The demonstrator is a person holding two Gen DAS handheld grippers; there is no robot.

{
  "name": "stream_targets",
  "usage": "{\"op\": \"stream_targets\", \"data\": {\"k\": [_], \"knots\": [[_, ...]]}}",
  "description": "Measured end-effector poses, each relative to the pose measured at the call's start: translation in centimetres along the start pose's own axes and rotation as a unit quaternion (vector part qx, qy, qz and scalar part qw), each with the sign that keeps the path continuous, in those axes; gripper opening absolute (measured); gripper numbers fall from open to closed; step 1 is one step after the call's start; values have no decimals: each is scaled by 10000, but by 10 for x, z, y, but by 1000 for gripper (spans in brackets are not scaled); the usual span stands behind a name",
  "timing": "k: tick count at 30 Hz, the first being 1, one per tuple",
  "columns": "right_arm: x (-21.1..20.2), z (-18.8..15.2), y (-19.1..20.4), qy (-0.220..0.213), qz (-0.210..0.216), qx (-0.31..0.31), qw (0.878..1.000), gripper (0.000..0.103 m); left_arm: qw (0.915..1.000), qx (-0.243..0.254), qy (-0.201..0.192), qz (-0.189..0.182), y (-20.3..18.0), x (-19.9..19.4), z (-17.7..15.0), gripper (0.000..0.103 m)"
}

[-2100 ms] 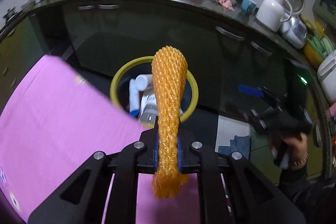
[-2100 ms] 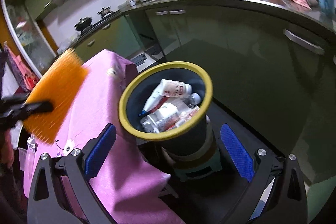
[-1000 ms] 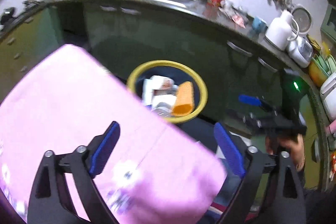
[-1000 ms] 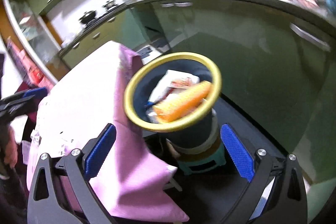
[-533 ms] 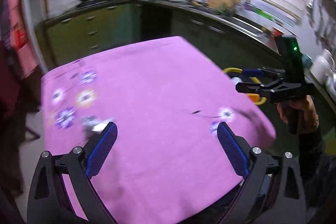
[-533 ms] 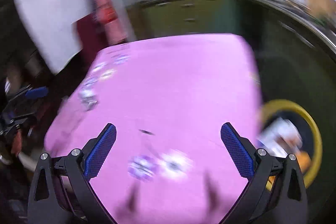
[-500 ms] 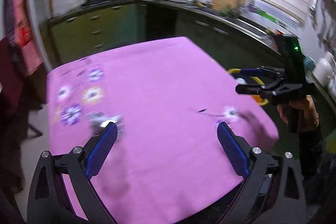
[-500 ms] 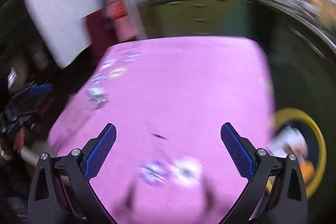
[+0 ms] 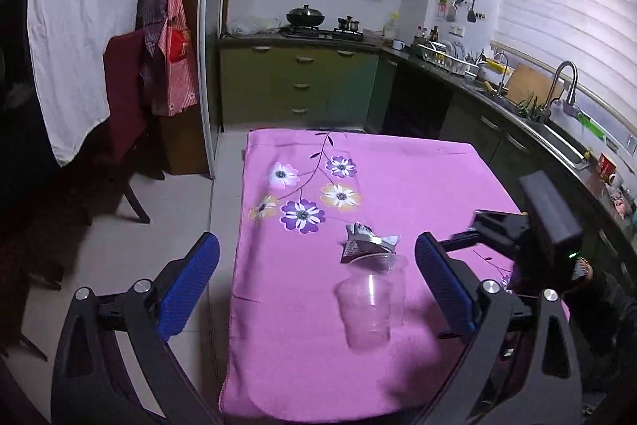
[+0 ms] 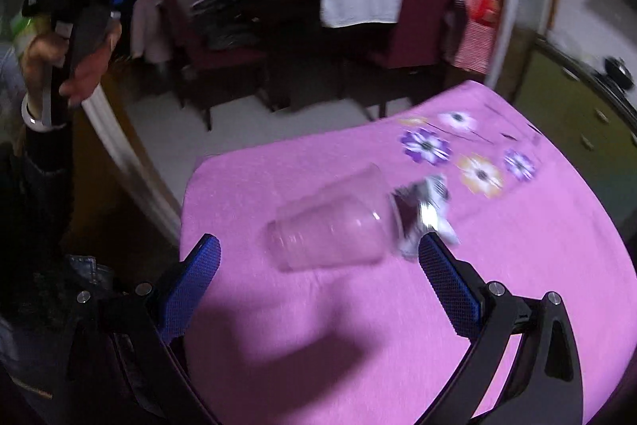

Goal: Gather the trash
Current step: 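Move the right gripper to the clear plastic cup and grasp it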

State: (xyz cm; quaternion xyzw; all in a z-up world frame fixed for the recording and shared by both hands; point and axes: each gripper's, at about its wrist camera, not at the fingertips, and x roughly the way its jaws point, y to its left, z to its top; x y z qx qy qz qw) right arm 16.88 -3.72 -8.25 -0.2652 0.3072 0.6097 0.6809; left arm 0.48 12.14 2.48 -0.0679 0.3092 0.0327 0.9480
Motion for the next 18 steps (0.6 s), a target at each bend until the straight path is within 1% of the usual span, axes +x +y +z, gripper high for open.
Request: {"op": "stream_targets", "data": {"k": [3, 7, 11, 18], "knots": [[18, 7, 2, 111, -30, -386, 9992, 98, 10000, -43, 67, -27, 4, 7, -1, 94], [36, 9, -2, 285, -81, -673, 9973, 98, 9998, -112, 130, -38, 3, 13, -4, 94], [57, 8, -8, 480, -231, -850, 9950, 98, 9997, -192, 138, -18, 6, 15, -5, 94], [81, 7, -3, 607, -421, -1110, 9911, 98, 9994, -252, 220, -41, 7, 21, -7, 94]]}}
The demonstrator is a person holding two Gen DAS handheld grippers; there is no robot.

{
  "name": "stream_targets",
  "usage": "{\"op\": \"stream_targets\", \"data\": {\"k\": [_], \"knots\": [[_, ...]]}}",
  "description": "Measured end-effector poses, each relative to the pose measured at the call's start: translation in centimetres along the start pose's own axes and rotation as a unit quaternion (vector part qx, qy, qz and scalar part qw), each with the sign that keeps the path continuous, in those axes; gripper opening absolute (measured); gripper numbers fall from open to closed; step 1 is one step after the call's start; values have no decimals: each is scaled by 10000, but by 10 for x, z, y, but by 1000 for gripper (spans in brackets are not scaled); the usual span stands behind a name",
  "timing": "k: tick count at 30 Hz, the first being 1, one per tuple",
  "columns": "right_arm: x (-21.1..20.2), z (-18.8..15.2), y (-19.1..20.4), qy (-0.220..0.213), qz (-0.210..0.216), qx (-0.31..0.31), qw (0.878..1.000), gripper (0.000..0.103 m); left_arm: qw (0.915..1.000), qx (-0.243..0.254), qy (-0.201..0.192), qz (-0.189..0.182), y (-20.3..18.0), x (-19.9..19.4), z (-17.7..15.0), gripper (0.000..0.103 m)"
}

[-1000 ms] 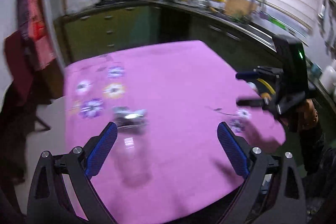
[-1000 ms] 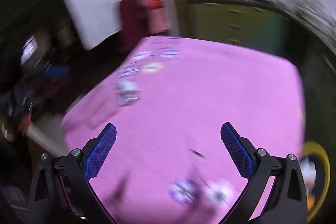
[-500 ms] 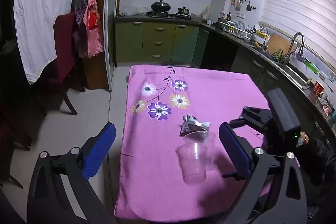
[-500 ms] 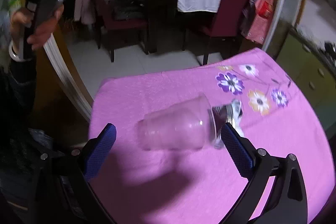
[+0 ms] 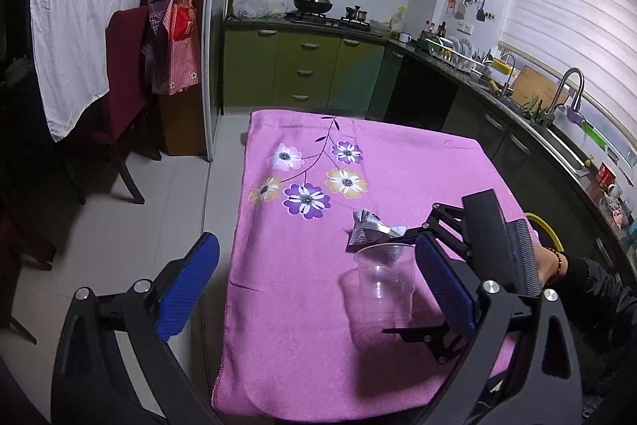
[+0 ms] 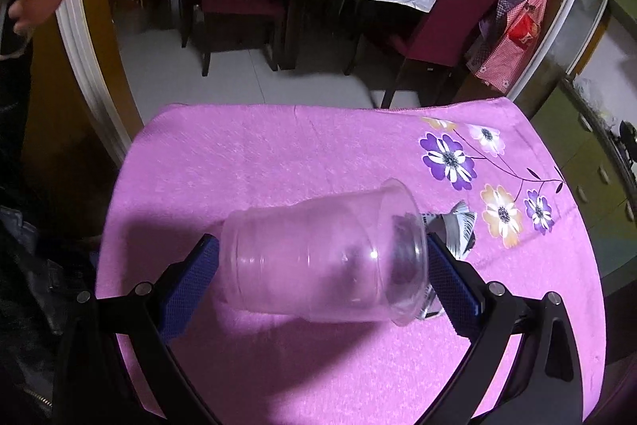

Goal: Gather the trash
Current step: 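Move the right gripper to the clear plastic cup and grasp it, then carry the plastic cup over the bin and open the right gripper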

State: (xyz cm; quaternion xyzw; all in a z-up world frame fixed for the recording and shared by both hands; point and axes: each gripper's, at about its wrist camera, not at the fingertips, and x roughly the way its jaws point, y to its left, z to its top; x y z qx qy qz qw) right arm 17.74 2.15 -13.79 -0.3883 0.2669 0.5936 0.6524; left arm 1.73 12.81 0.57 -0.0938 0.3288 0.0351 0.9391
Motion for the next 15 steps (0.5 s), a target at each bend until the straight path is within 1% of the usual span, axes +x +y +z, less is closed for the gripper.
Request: {"op": "stream_targets", "data": {"k": [3, 6, 8, 9, 15], "knots": [[9, 0, 2, 72, -125, -121, 9998, 98, 10000, 15, 40, -32, -1, 2, -1, 94], [13, -1, 2, 44, -167, -131, 9998, 98, 9999, 38, 79, -69, -2, 5, -3, 94], [14, -1, 2, 52, -202, -160, 9997, 93, 9999, 47, 108, -91, -1, 7, -2, 94], [15, -1, 1, 79, -183, -159, 9997, 83, 9999, 52, 121, -99, -1, 9, -2, 94], [-3, -1, -3, -155, -97, 114, 9998, 82, 9996, 111, 214, -166, -6, 15, -3, 94]]}}
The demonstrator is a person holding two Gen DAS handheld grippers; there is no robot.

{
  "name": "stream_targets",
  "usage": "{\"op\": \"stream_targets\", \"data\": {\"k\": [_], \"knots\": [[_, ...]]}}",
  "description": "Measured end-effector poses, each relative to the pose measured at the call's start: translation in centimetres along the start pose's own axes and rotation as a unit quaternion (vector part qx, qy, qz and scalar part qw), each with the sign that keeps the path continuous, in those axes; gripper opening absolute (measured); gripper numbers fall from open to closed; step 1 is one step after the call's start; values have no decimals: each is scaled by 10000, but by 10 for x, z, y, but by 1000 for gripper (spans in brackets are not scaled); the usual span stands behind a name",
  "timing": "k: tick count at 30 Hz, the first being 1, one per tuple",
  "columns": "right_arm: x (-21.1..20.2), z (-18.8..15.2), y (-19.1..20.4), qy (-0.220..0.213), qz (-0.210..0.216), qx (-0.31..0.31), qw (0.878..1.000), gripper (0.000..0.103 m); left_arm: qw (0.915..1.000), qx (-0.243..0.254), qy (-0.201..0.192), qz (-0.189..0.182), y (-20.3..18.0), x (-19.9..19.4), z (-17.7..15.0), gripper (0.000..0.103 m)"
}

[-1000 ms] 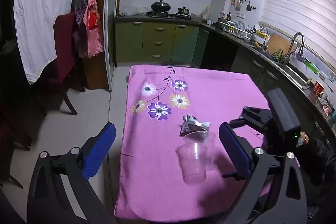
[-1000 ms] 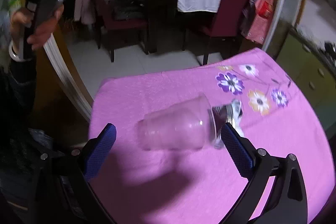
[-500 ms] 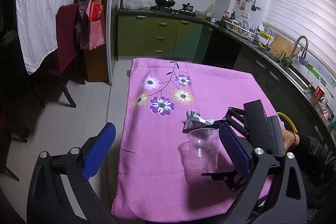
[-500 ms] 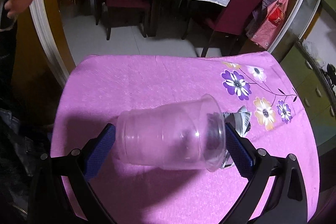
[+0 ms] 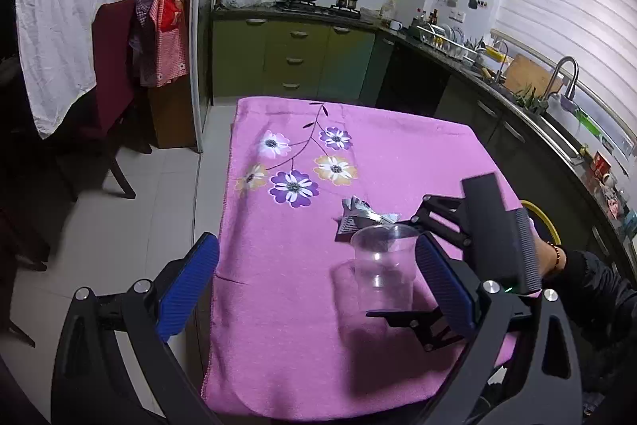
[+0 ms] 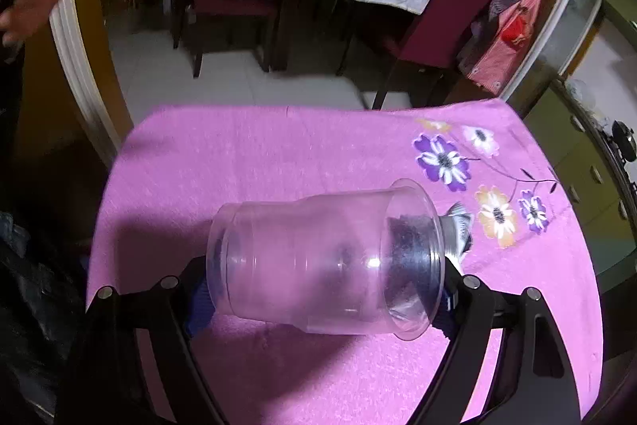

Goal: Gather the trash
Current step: 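Carry the plastic cup over the bin and open the right gripper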

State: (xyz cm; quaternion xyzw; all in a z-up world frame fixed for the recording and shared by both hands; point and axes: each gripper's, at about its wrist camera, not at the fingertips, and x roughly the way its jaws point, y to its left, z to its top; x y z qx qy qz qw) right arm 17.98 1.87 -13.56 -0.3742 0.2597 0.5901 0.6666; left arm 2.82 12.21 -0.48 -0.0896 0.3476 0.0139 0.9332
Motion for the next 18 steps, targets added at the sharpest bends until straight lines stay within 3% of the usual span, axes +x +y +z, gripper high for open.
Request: {"op": "stream_targets", "data": {"k": [9, 13, 15, 18], "knots": [[-67, -21, -11, -334, -85, 732, 9967, 82, 9996, 172, 119, -192, -13, 8, -1, 94], [-115, -56, -25, -369, -668, 1292, 9887, 82, 9985, 264, 234, -412, -24, 20, -3, 94], [-152, -86, -41, -406, -1100, 1823, 9762, 82, 9978, 285, 285, -526, -28, 27, -4, 94], [-214, -148, -74, -405, -1835, 2863, 9395, 82, 9962, 272, 385, -728, -37, 40, -4, 94]]}}
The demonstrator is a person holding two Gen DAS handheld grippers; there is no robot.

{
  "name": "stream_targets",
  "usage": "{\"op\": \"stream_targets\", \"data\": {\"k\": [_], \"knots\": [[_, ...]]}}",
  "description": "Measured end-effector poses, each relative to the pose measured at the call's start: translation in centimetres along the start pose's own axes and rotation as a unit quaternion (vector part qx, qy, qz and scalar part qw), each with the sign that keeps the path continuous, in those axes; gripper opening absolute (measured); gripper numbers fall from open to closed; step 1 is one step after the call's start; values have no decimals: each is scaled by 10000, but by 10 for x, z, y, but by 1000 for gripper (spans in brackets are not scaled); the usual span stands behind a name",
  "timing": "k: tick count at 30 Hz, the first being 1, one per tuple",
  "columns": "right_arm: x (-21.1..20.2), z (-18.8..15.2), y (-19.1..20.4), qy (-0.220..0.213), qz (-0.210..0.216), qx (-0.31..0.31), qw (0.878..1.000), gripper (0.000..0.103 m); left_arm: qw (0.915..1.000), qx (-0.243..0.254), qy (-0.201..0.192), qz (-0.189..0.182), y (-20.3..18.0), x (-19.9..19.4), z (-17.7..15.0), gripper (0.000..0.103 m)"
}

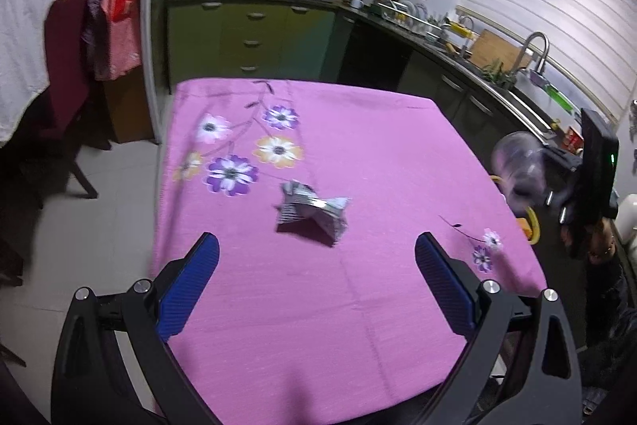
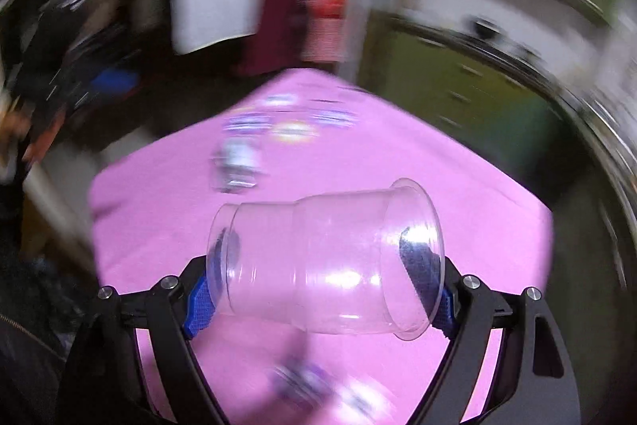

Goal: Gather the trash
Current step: 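Carry the plastic cup over the bin and open the right gripper, then grasp the silver foil snack wrapper with the left gripper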

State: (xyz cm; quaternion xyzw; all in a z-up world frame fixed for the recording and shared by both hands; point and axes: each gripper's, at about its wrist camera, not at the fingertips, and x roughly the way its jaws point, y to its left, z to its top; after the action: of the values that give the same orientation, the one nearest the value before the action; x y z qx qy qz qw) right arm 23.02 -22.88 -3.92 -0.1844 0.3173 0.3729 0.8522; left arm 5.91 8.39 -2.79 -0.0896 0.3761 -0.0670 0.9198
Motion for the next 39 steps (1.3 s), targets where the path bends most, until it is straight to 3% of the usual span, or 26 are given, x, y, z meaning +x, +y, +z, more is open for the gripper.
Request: {"op": "stream_targets", "data": {"k": [3, 7, 10, 13, 19, 22, 26, 31, 39], "knots": [[-35, -33, -77, 182, -772, 1058, 9912, 82, 9999, 3, 106, -107, -8, 13, 1, 94], [-58, -91, -161, 645, -1582, 2160, 9613, 82, 9994, 130, 210, -221, -21, 22, 1, 94], [-54, -130, -199, 971, -1842, 2652, 9414, 82, 9991, 220, 276, -250, -30, 26, 0, 94], [-37, -160, -226, 1262, -1765, 3010, 9286, 82, 9989, 258, 317, -243, -35, 28, 2, 94], [0, -179, -244, 1679, -1753, 3136, 9180, 83, 9985, 306, 383, -263, -40, 32, 2, 94], [15, -185, -254, 1911, -1877, 3195, 9090, 94, 9978, 337, 476, -325, -43, 37, 0, 94], [0, -188, -247, 1677, -2058, 3252, 9076, 95, 9966, 344, 611, -440, -43, 49, -2, 94], [-39, -175, -201, 1001, -2092, 3372, 9124, 98, 9952, 399, 757, -474, -42, 69, -4, 94], [-66, -160, -141, 326, -1971, 3389, 9194, 98, 9945, 502, 912, -85, -31, 108, 9, 94]]}}
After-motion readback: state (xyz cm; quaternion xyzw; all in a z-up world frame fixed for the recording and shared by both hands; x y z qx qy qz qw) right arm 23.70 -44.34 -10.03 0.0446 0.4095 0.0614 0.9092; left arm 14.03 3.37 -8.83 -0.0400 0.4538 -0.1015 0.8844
